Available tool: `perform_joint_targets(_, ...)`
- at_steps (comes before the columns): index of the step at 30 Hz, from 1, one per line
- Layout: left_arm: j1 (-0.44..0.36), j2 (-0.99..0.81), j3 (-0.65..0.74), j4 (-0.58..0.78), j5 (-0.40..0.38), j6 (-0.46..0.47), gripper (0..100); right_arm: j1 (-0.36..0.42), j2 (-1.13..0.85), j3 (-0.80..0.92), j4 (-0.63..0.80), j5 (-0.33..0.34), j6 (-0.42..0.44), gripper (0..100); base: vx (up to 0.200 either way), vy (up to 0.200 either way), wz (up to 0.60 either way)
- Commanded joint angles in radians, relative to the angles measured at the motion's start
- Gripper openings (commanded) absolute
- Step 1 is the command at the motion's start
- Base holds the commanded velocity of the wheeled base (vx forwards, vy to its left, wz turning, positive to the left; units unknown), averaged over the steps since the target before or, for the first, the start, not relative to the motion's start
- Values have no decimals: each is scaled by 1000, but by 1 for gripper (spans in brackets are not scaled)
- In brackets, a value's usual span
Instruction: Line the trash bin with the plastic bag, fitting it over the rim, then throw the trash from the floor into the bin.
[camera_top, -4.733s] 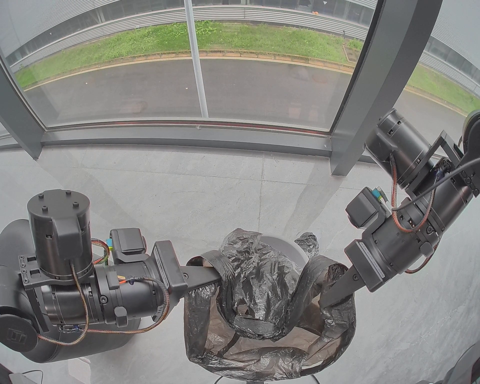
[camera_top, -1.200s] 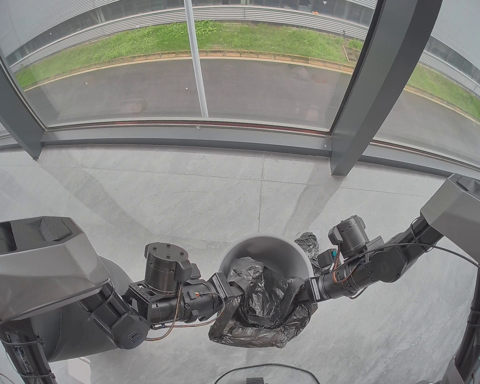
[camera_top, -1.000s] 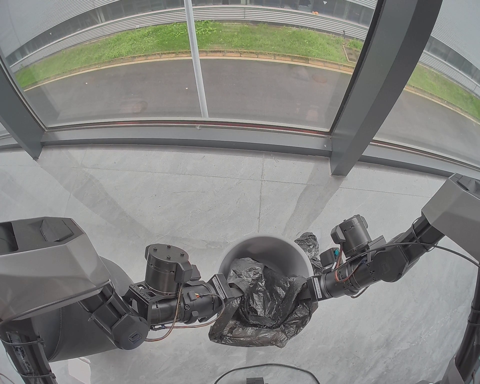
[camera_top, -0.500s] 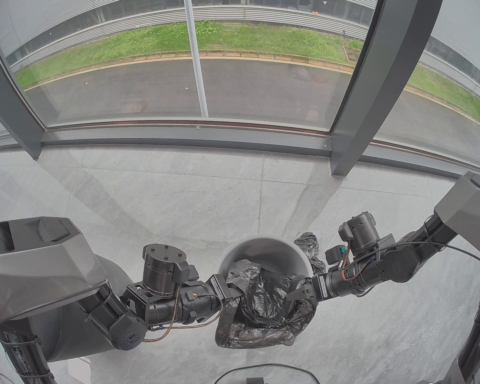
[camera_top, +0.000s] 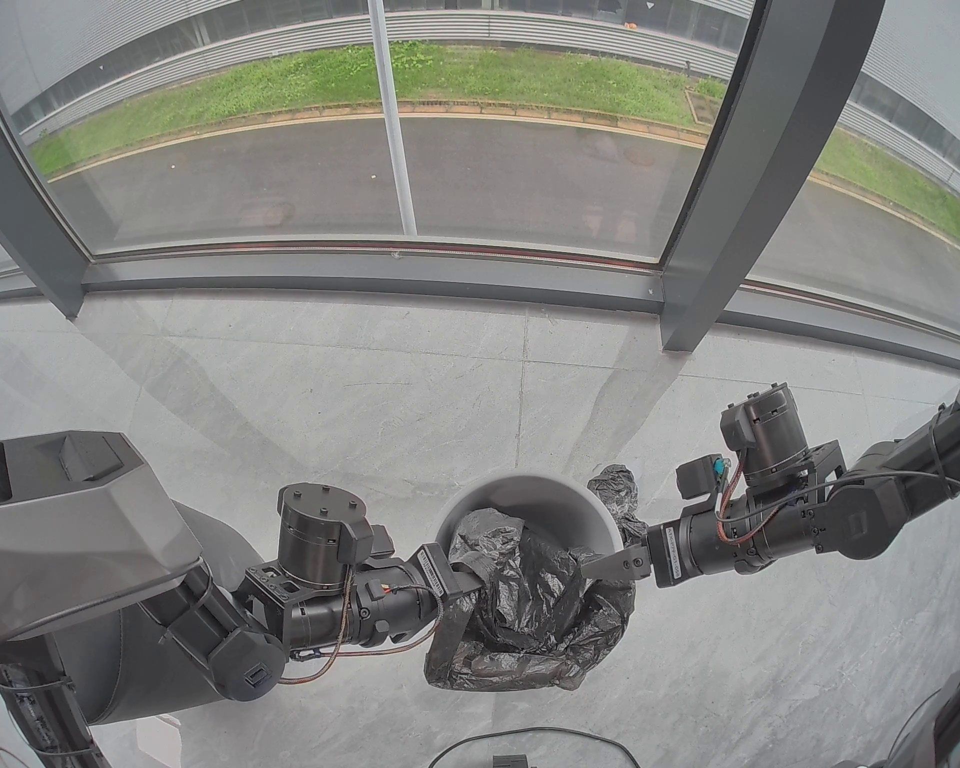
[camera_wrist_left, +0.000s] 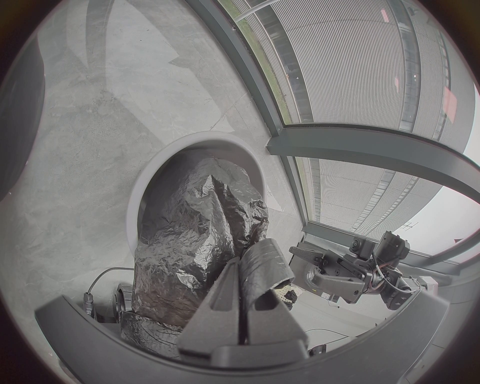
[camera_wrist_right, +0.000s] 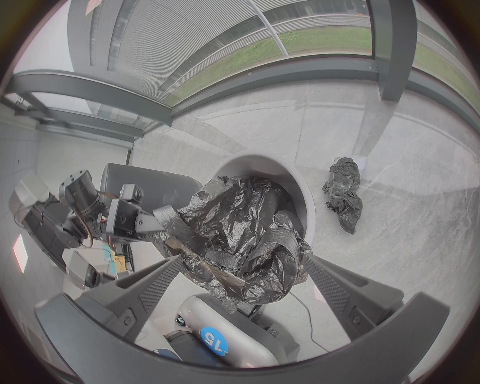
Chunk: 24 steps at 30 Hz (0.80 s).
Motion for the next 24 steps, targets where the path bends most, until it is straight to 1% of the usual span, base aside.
perform_joint_targets(1,-2,-5,1,0,0,1,0,23,-22,26,-10,-20,-32,100,0,0,0)
perform_joint_targets(2,-2,-5,1,0,0,1,0,23,-22,26,-10,-20,-32,100,0,0,0)
perform_joint_targets(3,0,-11,1,0,1,1,0,43,14,15,-24,-83,-119,100,0,0,0)
perform_joint_targets(4,0,-18,1,0,1,1,0,62,24,6,-39,-124,-150,100,0,0,0)
perform_joint_targets(5,3,-24,1,0,1,1,0,83,35,-8,-58,-172,-170,100,0,0,0)
perform_joint_targets(6,3,-26,1,0,1,1,0,86,37,-9,-61,-180,-173,100,0,0,0)
perform_joint_targets(7,11,-38,-1,0,0,-1,0,123,64,-37,-85,-259,-190,100,0,0,0)
perform_joint_targets(8,15,-47,-4,0,0,-1,0,143,78,-57,-88,-301,-196,100,0,0,0)
perform_joint_targets(10,21,-64,-5,0,0,-1,0,177,99,-91,-81,-348,-227,100,0,0,0)
perform_joint_targets(11,21,-66,-7,0,0,-1,0,181,103,-94,-81,-351,-233,100,0,0,0)
perform_joint_targets(12,23,-80,-7,0,0,-2,0,195,118,-101,-81,-367,-277,100,0,0,0)
perform_joint_targets(13,24,-89,-7,1,0,-2,0,203,129,-105,-82,-368,-306,100,0,0,0)
perform_joint_targets(15,26,-103,-7,1,-2,-2,0,223,141,-103,-84,-368,-337,100,0,0,0)
perform_joint_targets(18,32,-115,-8,1,-2,-2,0,260,153,-98,-82,-368,-343,100,0,0,0)
perform_joint_targets(24,49,-115,-10,0,-6,-2,0,289,196,-95,-82,-376,-346,100,0,0,0)
